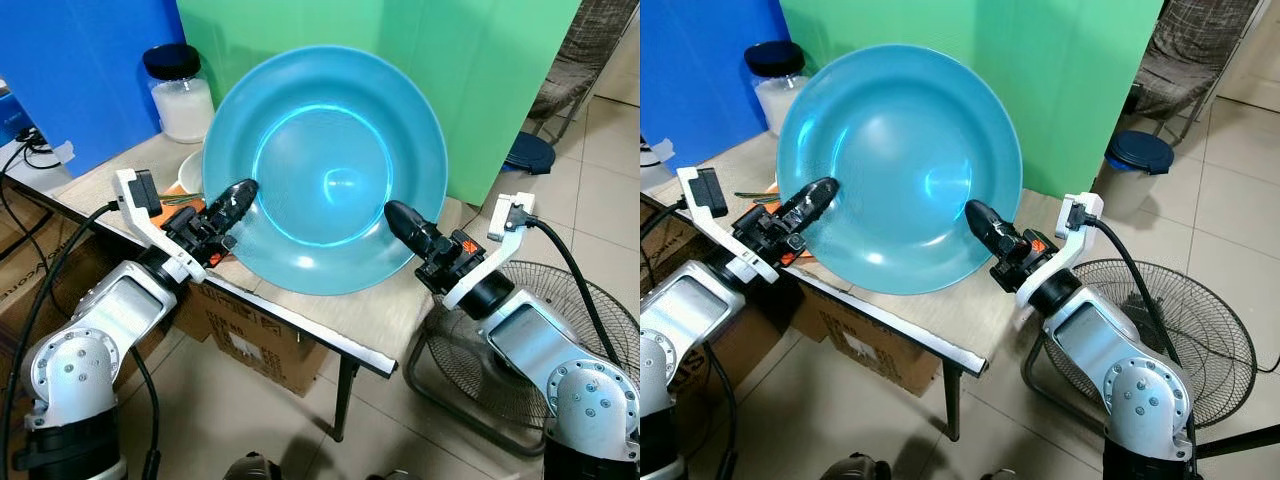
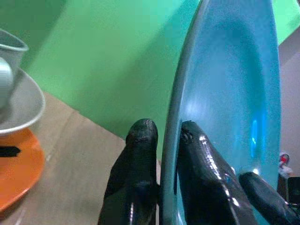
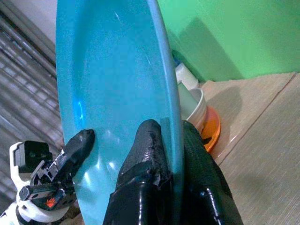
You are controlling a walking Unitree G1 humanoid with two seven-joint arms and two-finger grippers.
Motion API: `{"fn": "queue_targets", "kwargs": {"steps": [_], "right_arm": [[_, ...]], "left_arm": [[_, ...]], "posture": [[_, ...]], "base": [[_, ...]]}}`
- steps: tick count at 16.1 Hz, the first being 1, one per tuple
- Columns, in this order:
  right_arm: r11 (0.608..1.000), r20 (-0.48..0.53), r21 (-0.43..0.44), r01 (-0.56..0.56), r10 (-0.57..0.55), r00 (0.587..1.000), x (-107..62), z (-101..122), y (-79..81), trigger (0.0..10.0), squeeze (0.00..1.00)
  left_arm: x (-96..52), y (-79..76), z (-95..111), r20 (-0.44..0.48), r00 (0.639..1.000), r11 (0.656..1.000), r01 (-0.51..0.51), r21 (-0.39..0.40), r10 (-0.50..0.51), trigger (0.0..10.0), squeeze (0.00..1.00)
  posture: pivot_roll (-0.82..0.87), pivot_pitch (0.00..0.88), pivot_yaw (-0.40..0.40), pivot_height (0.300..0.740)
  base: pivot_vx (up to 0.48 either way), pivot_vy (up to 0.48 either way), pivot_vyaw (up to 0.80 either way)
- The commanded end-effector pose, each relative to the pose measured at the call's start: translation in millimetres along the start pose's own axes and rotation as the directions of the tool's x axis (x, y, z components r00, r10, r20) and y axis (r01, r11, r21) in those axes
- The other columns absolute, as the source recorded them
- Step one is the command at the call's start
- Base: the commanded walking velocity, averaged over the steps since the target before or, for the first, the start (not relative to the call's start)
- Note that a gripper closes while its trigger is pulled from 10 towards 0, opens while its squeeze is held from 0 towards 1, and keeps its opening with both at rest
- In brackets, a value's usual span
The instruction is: Setting the table
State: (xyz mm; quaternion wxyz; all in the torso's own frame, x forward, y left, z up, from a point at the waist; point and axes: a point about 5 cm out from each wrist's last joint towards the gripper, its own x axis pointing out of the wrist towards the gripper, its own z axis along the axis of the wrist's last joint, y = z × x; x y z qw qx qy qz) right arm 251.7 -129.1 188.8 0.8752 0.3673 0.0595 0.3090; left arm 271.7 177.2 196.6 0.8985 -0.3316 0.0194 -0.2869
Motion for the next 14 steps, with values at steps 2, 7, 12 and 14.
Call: {"fn": "queue_targets", "kwargs": {"steps": [2, 7, 12, 14], "right_arm": [[0.998, 0.088, 0.008, 0.067, -0.067, 0.994, -0.7, 12, -6.6, 0.0, 0.0], [0.965, 0.225, 0.016, 0.263, -0.259, 0.939, -19.8, 37, -31.6, 0.0, 0.0], [0.911, 0.218, -0.181, 0.37, -0.33, 0.919, -27.1, 27, -8.8, 10.0, 0.0], [0.884, 0.231, -0.216, 0.414, -0.366, 0.902, -28.9, 19, -2.9, 10.0, 0.0]], "left_arm": [[-1.5, 2.6, 1, -0.002, 0.999, 0.998, -0.04, 0.049, 0.04, 10.0, 1.0], [-13.9, -2.5, 0, 0.023, 0.999, 0.994, -0.041, 0.105, 0.039, 10.0, 0.0], [3.9, -24.2, -21, -0.071, 0.989, 0.862, -0.076, 0.5, 0.128, 10.0, 0.0], [14.6, -36.7, -28, -0.062, 0.992, 0.809, -0.054, 0.586, 0.111, 10.0, 0.0]], "posture": [[0.07, 0.043, 0.05, 0.74], [0.05, 0.047, 0.053, 0.74], [0.05, 0.052, 0.042, 0.74], [0.05, 0.053, 0.044, 0.74]], "base": [[0.0, 0.0, 0.0], [0.0, 0.0, 0.0], [0.0, 0.0, 0.0], [0.0, 0.0, -0.39]]}}
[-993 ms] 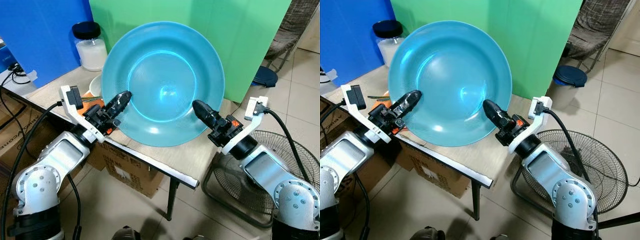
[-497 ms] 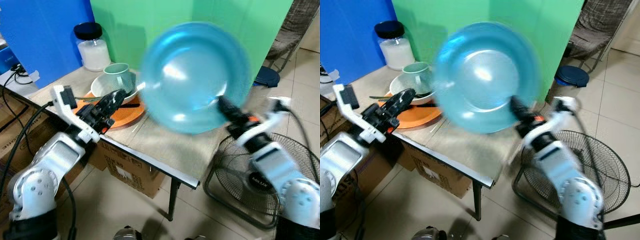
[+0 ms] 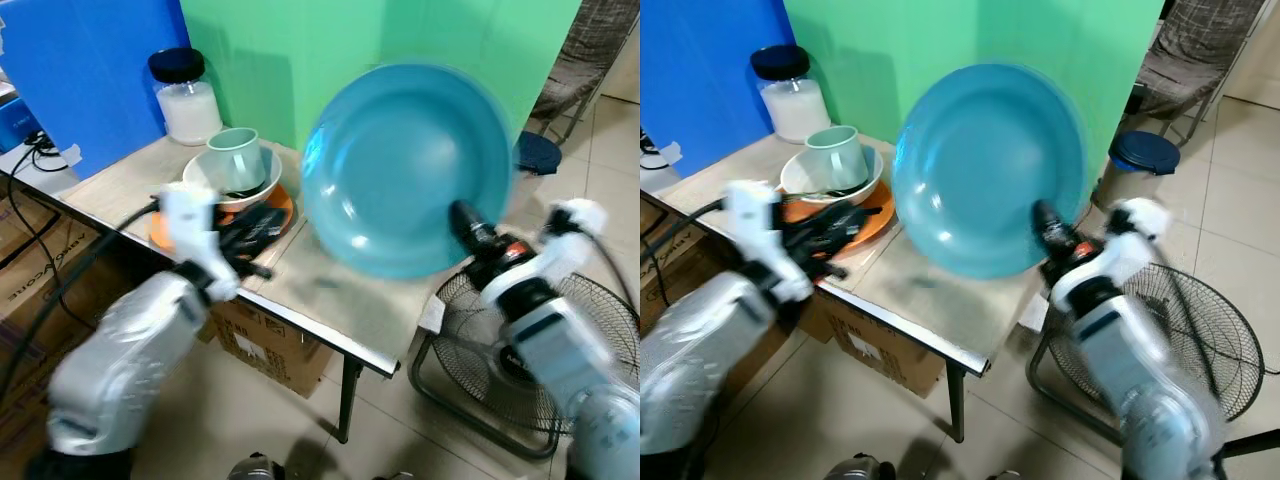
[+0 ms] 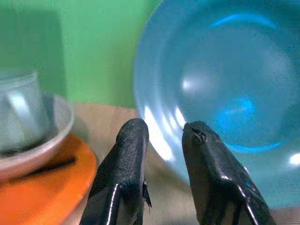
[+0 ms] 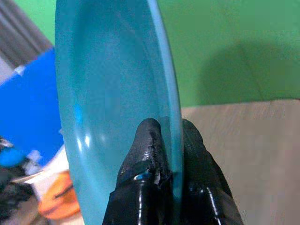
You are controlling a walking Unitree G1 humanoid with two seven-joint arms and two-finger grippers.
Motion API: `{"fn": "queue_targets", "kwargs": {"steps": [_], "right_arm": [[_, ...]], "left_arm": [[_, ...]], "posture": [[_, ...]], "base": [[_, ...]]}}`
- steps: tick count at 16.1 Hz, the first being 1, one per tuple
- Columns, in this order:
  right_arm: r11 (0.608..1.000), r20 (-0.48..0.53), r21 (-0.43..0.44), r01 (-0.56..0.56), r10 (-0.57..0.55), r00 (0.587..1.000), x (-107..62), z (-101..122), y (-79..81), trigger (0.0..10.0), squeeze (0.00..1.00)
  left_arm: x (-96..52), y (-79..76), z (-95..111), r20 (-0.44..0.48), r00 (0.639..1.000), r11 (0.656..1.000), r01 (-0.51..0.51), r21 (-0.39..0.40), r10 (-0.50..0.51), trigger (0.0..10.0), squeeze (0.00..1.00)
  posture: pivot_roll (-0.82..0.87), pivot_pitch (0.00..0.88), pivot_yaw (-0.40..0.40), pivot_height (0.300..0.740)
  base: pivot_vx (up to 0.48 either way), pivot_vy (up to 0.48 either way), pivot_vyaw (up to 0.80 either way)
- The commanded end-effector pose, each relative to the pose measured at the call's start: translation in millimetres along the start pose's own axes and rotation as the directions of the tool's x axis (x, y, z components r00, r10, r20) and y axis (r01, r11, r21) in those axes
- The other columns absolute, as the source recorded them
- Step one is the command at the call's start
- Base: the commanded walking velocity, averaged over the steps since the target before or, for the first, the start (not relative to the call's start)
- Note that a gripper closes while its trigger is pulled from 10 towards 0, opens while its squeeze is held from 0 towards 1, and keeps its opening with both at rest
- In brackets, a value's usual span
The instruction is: Setting the table
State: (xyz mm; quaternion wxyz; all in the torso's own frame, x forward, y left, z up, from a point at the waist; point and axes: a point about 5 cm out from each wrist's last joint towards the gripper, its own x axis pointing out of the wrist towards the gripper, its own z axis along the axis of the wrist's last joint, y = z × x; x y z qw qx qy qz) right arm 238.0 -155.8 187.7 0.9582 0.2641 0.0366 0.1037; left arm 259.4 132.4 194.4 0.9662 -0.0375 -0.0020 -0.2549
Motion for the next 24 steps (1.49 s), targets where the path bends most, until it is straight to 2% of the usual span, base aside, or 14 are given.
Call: {"fn": "queue_targets", "kwargs": {"steps": [1, 3, 5, 7, 10, 13, 15, 17, 19, 20, 21, 24], "right_arm": [[0.999, 0.062, -0.038, 0.021, -0.018, 0.998, -6.2, 7, 5.2, 10.0, 0.0], [0.986, 0.091, -0.131, 0.101, -0.089, 0.992, -10.6, 8, 0.0, 10.0, 0.0], [0.988, 0.108, -0.111, 0.106, -0.094, 0.99, -11.9, 11, -1.2, 10.0, 0.0], [0.991, 0.148, -0.097, 0.095, -0.08, 0.986, -12.8, 15, 1.8, 10.0, 0.0], [0.985, 0.154, -0.144, 0.091, -0.068, 0.986, -10.9, 15, 5.9, 10.0, 0.0], [0.993, 0.172, -0.088, 0.075, -0.059, 0.983, -7.2, 15, 8.6, 10.0, 0.0], [0.993, 0.17, -0.084, 0.078, -0.063, 0.983, -5.9, 14, 8.1, 10.0, 0.0], [0.987, 0.199, -0.105, 0.119, -0.096, 0.975, -4.8, 16, 4.0, 10.0, 0.0], [0.973, 0.203, -0.122, 0.195, -0.168, 0.965, -4.5, 14, -3.7, 10.0, 0.0], [0.965, 0.149, -0.149, 0.218, -0.196, 0.969, -3.7, 8, -9.3, 10.0, 0.0], [0.971, 0.115, -0.149, 0.188, -0.172, 0.978, -3.1, 4, -9.6, 10.0, 0.0], [0.943, 0.011, -0.277, 0.183, -0.187, 0.982, -3.0, -11, -14.6, 10.0, 0.0]], "left_arm": [[4.5, -8.3, 3, 0.028, 1.0, 0.997, -0.005, 0.081, 0.003, 10.0, 0.0], [6.2, -12.3, -9, 0.016, 0.999, 0.991, -0.039, 0.128, 0.037, 10.0, 0.0], [6.0, -12.0, -10, 0.017, 0.999, 0.991, -0.048, 0.125, 0.046, 10.0, 0.0], [5.6, -5.1, -9, 0.037, 0.995, 0.986, -0.093, 0.135, 0.089, 10.0, 0.0], [3.4, -1.2, -9, 0.05, 0.993, 0.983, -0.117, 0.141, 0.111, 10.0, 0.0], [3.0, -1.0, -9, 0.052, 0.992, 0.984, -0.123, 0.131, 0.118, 10.0, 0.0], [3.0, -0.5, -10, 0.055, 0.991, 0.983, -0.127, 0.131, 0.121, 10.0, 0.0], [2.9, 1.2, -10, 0.059, 0.989, 0.98, -0.142, 0.139, 0.134, 10.0, 0.0], [2.8, 7.7, -8, 0.098, 0.973, 0.961, -0.222, 0.162, 0.208, 10.0, 0.0], [2.8, 11.0, -10, 0.075, 0.971, 0.962, -0.235, 0.14, 0.226, 10.0, 0.0], [2.4, 9.9, -12, 0.05, 0.979, 0.97, -0.204, 0.134, 0.198, 10.0, 0.0], [-0.5, 7.2, -16, 0.02, 0.985, 0.973, -0.171, 0.156, 0.17, 10.0, 0.0]], "posture": [[0.04, 0.056, 0.049, 0.74], [0.03, 0.058, 0.055, 0.74], [0.02, 0.058, 0.056, 0.74], [0.03, 0.056, 0.051, 0.74], [0.03, 0.055, 0.048, 0.74], [0.03, 0.057, 0.043, 0.74], [0.03, 0.056, 0.041, 0.74], [0.03, 0.051, 0.043, 0.74], [0.03, 0.049, 0.045, 0.74], [0.03, 0.049, 0.045, 0.74], [0.03, 0.049, 0.045, 0.74], [0.03, 0.039, 0.036, 0.74]], "base": [[0.0, 0.0, -0.78], [0.0, 0.0, -0.79], [0.0, 0.0, -0.79], [0.0, 0.0, -0.79], [0.0, 0.0, -0.79], [0.0, 0.0, -0.8], [0.0, 0.0, -0.8], [0.0, 0.0, -0.8], [0.0, 0.0, -0.8], [0.0, 0.0, -0.76], [0.0, 0.0, -0.77], [0.0, 0.0, -0.76]]}}
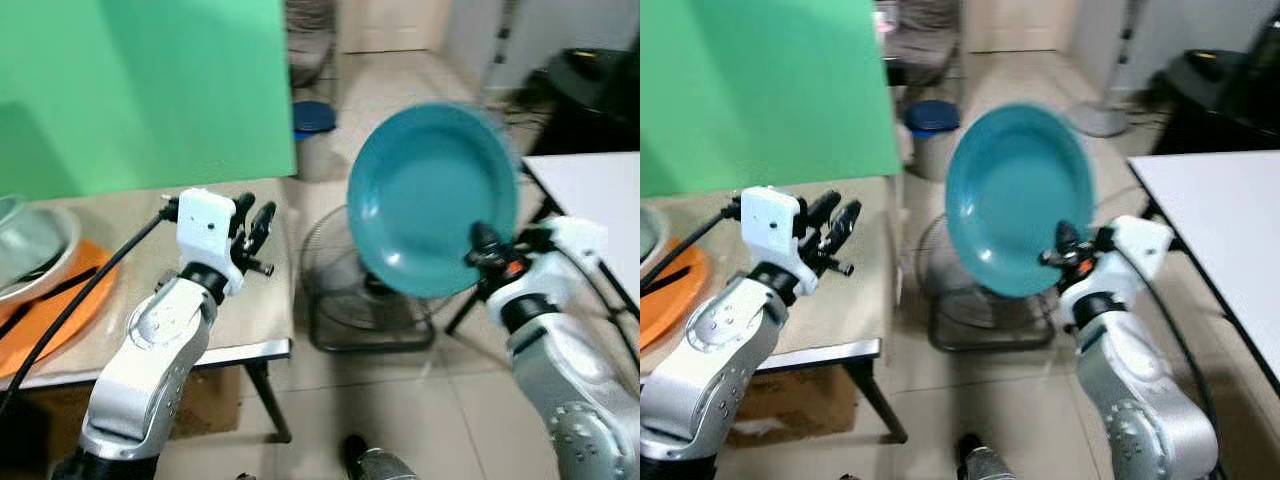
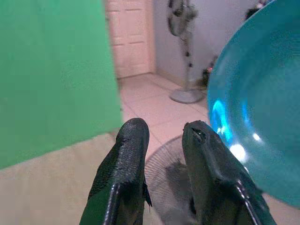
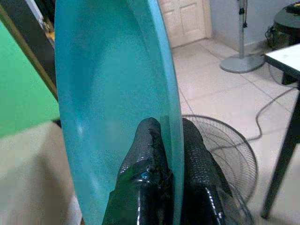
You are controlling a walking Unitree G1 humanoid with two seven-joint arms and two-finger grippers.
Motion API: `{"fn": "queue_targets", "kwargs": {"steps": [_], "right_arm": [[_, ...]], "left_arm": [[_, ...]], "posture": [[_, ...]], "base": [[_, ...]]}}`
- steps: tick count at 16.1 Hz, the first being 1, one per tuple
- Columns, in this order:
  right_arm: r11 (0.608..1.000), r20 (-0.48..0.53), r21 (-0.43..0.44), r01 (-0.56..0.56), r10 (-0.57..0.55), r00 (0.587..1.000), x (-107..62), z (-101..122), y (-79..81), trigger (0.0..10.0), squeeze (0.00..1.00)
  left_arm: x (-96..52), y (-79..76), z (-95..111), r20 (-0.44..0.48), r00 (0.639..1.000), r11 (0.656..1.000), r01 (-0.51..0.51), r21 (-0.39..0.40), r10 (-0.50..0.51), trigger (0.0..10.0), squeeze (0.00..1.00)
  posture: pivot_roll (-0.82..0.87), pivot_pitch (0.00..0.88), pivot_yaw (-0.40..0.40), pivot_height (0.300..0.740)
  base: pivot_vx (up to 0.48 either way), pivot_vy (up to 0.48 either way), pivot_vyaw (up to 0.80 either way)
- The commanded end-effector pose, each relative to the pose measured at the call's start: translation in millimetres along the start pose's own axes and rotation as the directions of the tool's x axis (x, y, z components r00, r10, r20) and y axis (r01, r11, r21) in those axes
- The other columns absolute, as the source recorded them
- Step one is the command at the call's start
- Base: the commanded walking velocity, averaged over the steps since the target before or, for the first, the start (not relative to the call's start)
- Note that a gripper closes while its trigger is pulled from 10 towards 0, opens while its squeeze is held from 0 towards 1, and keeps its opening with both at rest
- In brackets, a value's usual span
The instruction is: Setting the table
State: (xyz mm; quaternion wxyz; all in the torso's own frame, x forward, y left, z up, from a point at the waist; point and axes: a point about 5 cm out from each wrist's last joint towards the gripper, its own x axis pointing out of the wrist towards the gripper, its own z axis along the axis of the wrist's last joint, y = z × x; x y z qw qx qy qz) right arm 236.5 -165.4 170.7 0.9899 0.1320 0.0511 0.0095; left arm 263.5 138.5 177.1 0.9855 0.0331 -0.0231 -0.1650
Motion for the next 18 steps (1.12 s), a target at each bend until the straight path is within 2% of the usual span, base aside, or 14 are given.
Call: {"fn": "queue_targets", "kwargs": {"steps": [1, 6, 18], "right_arm": [[0.999, -0.03, -0.048, -0.026, 0.024, 0.999, 0.0, -4.7, 3.6, 10.0, 0.0], [0.996, -0.037, -0.082, -0.033, 0.031, 0.999, 0.0, -6.3, 5.5, 10.0, 0.0], [0.997, -0.043, -0.072, 0.023, -0.027, 0.999, -1.0, -8.0, 1.9, 10.0, 0.0]], "left_arm": [[-0.9, -0.8, -0.4, -0.005, 1.0, 1.0, 0.005, 0.016, -0.005, 10.0, 0.0], [-2.1, -0.2, -2.2, -0.009, 1.0, 1.0, 0.007, 0.017, -0.007, 10.0, 0.0], [-2.4, 2.7, -4.7, -0.017, 1.0, 0.999, -0.014, 0.039, 0.014, 10.0, 0.0]], "posture": [[0.03, 0.039, 0.036, 0.74], [0.03, 0.037, 0.034, 0.74], [0.02, 0.042, 0.041, 0.74]], "base": [[0.0, 0.0, -0.76], [0.0, 0.0, -0.77], [0.0, 0.0, -0.77]]}}
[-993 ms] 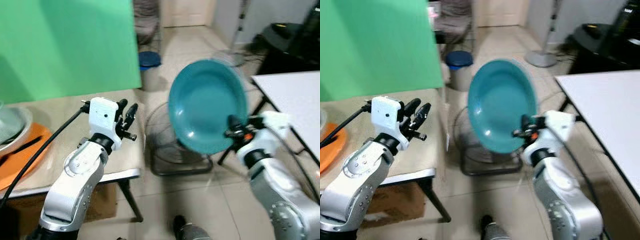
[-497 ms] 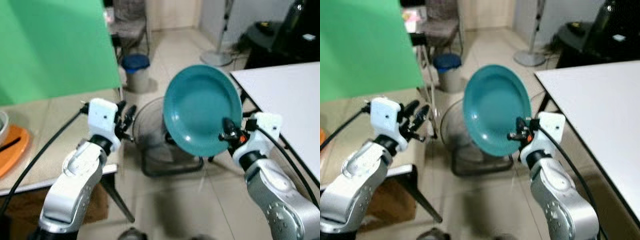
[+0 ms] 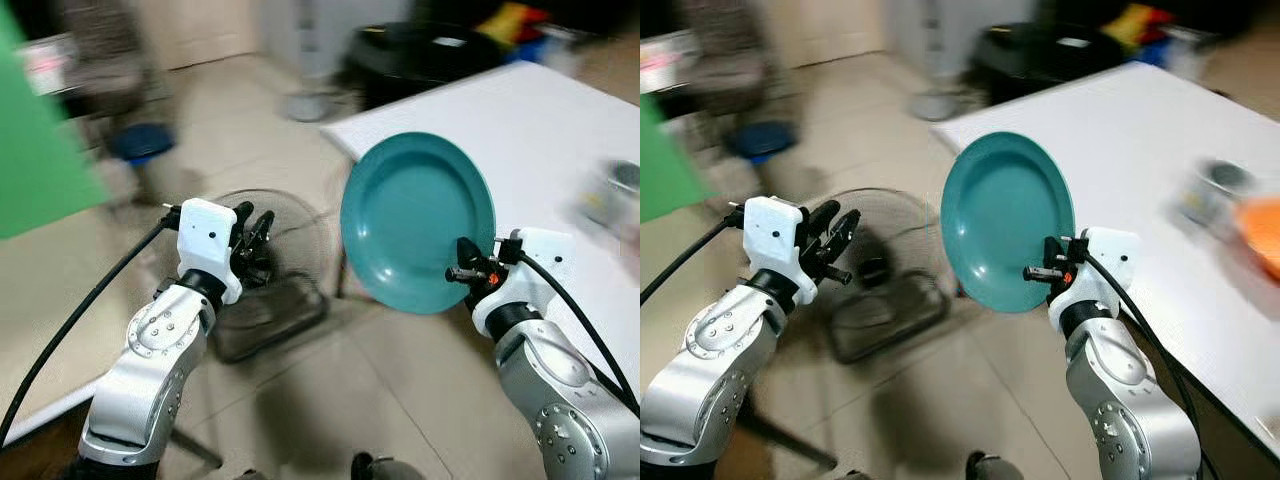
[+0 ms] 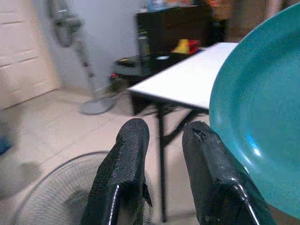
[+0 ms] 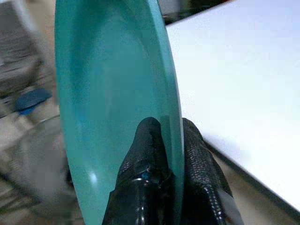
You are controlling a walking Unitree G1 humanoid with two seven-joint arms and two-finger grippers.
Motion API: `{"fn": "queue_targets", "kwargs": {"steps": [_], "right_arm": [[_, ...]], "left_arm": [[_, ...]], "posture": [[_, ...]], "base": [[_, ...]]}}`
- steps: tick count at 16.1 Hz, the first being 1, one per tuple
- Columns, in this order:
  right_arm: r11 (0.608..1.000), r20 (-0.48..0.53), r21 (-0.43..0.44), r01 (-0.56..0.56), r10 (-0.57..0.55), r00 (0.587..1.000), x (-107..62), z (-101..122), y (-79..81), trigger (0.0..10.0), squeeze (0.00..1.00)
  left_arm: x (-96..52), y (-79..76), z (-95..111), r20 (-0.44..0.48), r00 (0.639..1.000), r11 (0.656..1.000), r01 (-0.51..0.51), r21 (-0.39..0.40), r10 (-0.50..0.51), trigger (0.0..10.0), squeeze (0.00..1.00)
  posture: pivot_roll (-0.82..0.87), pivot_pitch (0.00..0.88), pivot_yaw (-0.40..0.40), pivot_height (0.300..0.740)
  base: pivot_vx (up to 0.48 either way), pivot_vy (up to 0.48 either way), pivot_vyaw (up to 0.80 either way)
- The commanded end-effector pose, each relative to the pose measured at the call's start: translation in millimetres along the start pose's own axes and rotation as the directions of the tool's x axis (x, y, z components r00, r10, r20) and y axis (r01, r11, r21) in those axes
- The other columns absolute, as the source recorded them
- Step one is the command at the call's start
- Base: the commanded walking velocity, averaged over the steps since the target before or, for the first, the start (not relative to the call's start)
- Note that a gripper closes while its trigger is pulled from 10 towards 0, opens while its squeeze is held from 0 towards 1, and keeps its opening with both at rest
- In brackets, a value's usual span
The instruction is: Setting the table
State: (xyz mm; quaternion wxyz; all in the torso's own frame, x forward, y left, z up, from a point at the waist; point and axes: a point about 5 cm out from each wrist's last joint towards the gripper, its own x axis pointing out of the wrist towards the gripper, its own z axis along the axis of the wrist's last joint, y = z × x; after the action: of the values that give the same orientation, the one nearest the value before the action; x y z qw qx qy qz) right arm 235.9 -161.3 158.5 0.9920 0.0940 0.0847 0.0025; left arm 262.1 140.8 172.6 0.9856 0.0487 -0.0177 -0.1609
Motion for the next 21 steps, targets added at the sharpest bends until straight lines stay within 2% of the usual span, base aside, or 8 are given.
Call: {"fn": "queue_targets", "kwargs": {"steps": [1, 4, 15, 17, 19, 21], "right_arm": [[1.0, 0.02, 0.006, 0.004, -0.004, 1.0, -2.1, 4.5, 0.4, 10.0, 0.0], [1.0, 0.021, 0.007, 0.009, -0.009, 1.0, -2.1, 4.4, 0.6, 10.0, 0.0], [1.0, 0.014, 0.009, 0.005, -0.005, 1.0, -2.7, 3.7, 3.7, 10.0, 0.0], [1.0, 0.01, 0.01, 0.003, -0.003, 1.0, -2.4, 3.2, 4.4, 10.0, 0.0], [1.0, 0.005, 0.018, -0.001, 0.001, 1.0, -1.9, 2.5, 5.1, 10.0, 0.0], [0.999, 0.003, 0.038, -0.002, 0.002, 1.0, -0.5, 3.0, 4.5, 10.0, 0.0]], "left_arm": [[0.1, 0.7, -0.4, -0.003, 1.0, 1.0, 0.001, 0.007, -0.001, 10.0, 0.0], [0.8, -0.1, -0.8, -0.006, 1.0, 1.0, 0.013, -0.003, -0.013, 10.0, 0.0], [2.8, 3.7, -2.5, -0.019, 1.0, 1.0, 0.01, 0.005, -0.01, 10.0, 0.0], [3.6, 5.5, -1.8, -0.025, 1.0, 0.998, 0.007, 0.056, -0.005, 10.0, 0.0], [3.3, 5.9, -2.4, -0.025, 1.0, 0.999, 0.003, 0.035, -0.002, 10.0, 0.0], [2.6, 6.9, -1.3, -0.009, 1.0, 1.0, -0.016, -0.011, 0.016, 10.0, 0.0]], "posture": [[0.02, 0.042, 0.041, 0.74], [0.02, 0.043, 0.042, 0.74], [0.02, 0.046, 0.048, 0.74], [0.02, 0.046, 0.049, 0.74], [0.02, 0.047, 0.049, 0.74], [0.02, 0.05, 0.049, 0.74]], "base": [[0.0, 0.0, -0.77], [0.0, 0.0, -0.77], [0.0, 0.411, -0.77], [0.0, -0.24, -0.77], [0.0, -0.48, -0.76], [0.0, 0.0, -0.26]]}}
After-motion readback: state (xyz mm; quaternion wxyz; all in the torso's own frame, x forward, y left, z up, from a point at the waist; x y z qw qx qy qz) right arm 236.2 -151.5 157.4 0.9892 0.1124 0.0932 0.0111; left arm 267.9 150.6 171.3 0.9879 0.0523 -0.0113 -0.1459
